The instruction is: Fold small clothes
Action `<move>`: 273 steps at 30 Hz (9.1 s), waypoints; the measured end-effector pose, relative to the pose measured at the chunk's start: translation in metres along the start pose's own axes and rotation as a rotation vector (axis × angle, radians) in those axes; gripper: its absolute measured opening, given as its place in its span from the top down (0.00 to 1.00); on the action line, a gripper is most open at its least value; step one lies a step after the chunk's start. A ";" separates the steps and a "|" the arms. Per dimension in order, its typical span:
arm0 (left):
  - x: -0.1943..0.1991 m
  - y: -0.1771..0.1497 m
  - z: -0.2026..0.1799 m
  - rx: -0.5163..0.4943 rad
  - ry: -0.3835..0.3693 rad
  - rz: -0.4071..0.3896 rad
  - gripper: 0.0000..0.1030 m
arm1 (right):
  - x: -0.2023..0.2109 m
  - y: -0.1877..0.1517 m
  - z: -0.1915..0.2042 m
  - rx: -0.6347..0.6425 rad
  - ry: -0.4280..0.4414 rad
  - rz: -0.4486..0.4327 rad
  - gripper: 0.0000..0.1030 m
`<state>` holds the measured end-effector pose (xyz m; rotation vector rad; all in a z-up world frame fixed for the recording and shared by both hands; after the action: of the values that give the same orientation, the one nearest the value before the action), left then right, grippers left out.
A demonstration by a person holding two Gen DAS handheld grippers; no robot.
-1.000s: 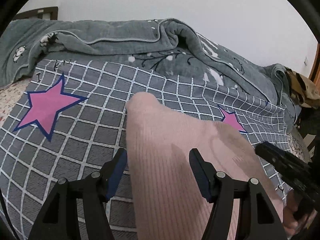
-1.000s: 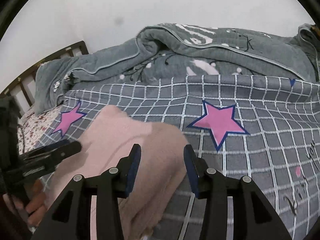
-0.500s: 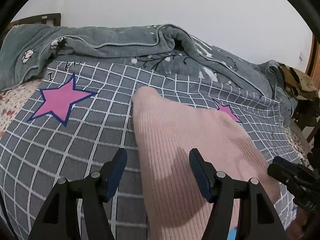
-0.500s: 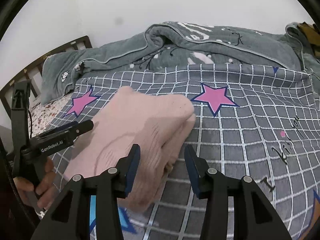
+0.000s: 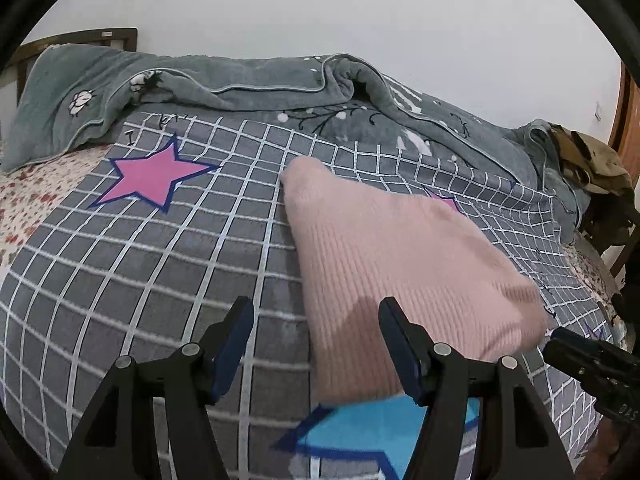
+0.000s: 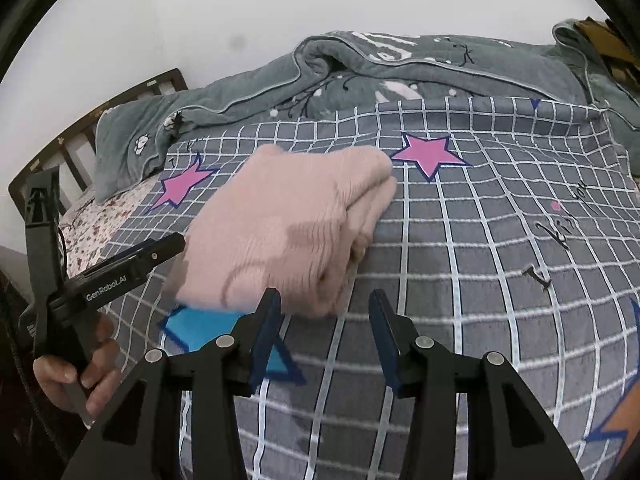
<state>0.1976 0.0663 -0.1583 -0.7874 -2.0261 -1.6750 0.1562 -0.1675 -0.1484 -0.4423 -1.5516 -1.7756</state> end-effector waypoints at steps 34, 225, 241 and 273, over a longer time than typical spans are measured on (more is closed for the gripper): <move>-0.001 -0.013 0.011 0.045 -0.082 0.016 0.37 | -0.035 0.005 -0.017 -0.119 0.149 -0.118 0.94; 0.202 -0.007 -0.097 -0.153 0.099 -0.080 0.18 | 0.200 -0.026 -0.005 0.001 -0.260 -0.153 0.06; 0.203 -0.006 -0.095 -0.144 0.097 -0.085 0.18 | 0.204 -0.026 0.004 0.016 -0.247 -0.162 0.06; 0.204 -0.003 -0.096 -0.134 0.097 -0.091 0.18 | 0.207 -0.026 0.007 0.027 -0.233 -0.168 0.06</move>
<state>0.0349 0.0066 -0.0139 -0.6520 -1.9269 -1.8778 -0.0038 -0.2212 -0.0257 -0.5343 -1.8185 -1.8804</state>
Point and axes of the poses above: each gripper's, at about its wrist camera, not at the fingertips, and x roughly against the way its jaws point, z to its left, y to its top, the point moved 4 cm from there along -x, roughly the way its jaws point, and after that the axes turned 2 degrees about y, right-handed, at the moved point
